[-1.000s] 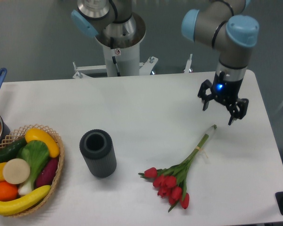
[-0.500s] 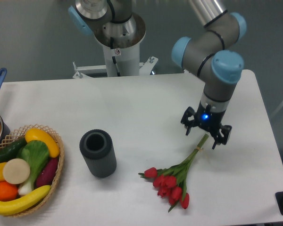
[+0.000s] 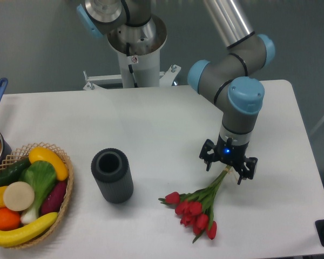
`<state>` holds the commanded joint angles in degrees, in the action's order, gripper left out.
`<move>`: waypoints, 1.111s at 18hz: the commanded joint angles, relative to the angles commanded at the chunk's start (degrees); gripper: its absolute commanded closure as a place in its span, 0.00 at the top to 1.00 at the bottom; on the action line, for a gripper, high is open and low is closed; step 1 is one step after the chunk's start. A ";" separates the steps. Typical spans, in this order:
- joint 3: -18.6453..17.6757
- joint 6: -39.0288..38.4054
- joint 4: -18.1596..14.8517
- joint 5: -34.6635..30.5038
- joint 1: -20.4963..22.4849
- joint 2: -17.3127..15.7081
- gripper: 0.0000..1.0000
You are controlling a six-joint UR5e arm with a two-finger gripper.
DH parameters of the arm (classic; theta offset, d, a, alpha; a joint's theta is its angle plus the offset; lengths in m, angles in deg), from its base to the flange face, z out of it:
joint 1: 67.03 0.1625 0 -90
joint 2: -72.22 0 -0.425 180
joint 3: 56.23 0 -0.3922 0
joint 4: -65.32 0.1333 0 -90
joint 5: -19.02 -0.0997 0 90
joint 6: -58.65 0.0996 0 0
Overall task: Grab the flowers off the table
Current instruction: 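Lower the gripper around the tulip stems and close it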
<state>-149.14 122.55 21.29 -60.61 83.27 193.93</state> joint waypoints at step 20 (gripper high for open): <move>-1.75 4.04 -1.06 -0.53 -0.88 1.95 0.88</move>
<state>-150.89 126.59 20.23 -61.14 82.39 195.88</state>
